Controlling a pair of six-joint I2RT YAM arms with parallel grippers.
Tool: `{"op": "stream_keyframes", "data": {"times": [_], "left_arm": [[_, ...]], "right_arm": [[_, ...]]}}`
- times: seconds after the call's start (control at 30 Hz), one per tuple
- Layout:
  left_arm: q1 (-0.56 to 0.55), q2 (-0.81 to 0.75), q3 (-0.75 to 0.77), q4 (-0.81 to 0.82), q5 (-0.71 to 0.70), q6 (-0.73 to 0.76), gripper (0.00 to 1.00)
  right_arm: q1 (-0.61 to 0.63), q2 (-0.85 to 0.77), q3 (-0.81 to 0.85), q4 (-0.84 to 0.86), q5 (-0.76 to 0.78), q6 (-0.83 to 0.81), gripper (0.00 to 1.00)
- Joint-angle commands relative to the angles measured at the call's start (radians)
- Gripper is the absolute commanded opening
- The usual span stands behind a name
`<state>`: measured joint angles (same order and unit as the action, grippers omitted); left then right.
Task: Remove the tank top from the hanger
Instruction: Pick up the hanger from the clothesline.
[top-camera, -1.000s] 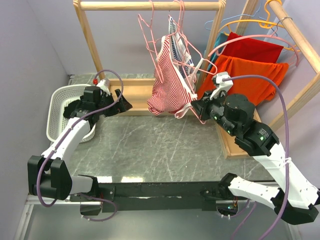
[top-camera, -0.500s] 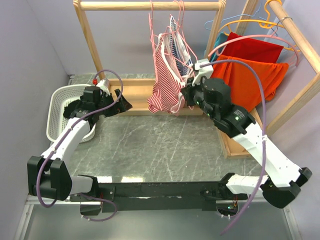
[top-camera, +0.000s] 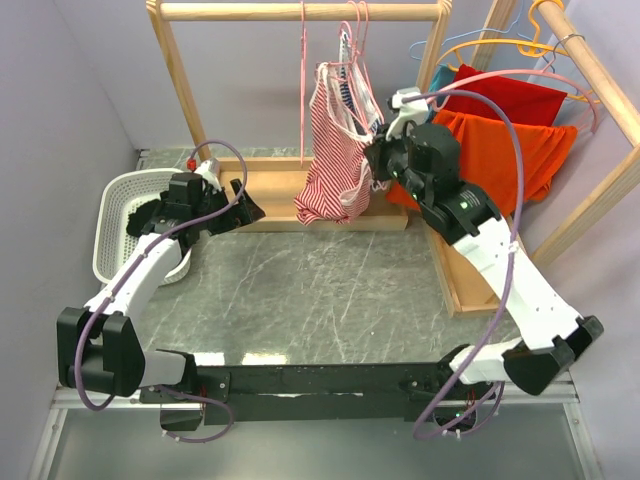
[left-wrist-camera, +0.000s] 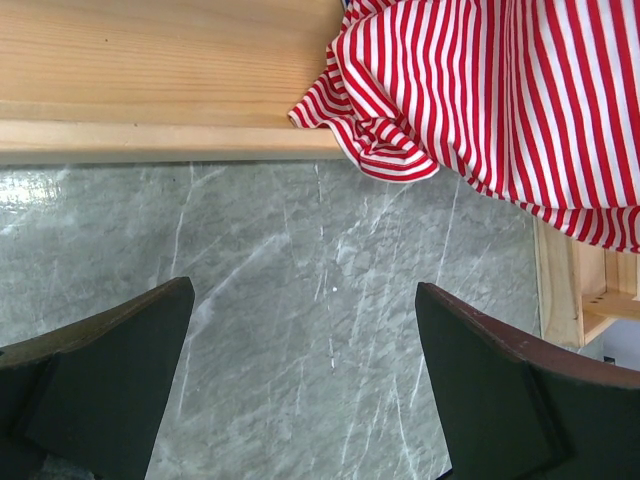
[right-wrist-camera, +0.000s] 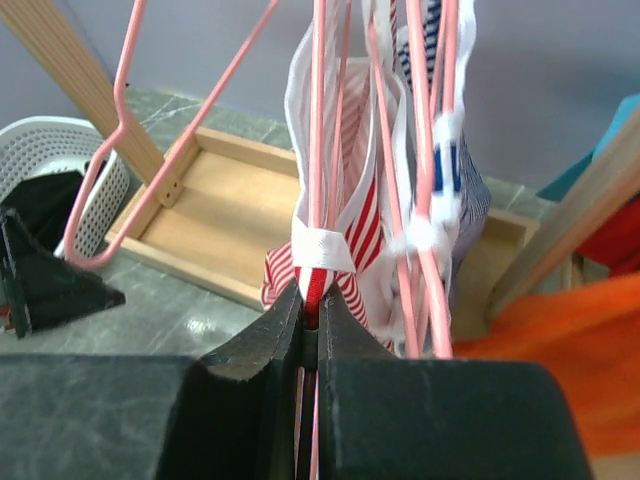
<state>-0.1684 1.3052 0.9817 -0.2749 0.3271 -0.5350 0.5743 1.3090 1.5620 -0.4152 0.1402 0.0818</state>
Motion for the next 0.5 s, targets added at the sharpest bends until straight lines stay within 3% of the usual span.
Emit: {"op": "stream_keyframes", "data": {"times": [0.0, 0.47], "left_arm": [[-0.005, -0.006, 0.023, 0.002, -0.002, 0.02, 1.0], [-0.005, -0.015, 0.02, -0.035, -0.043, 0.055, 0.99]], "right_arm": [[-0.019, 0.065, 0.111, 0.061, -0.03, -0.033, 0.0], [-0.048, 0.274, 0.245, 0.058, -0.045, -0.031, 0.0]]}}
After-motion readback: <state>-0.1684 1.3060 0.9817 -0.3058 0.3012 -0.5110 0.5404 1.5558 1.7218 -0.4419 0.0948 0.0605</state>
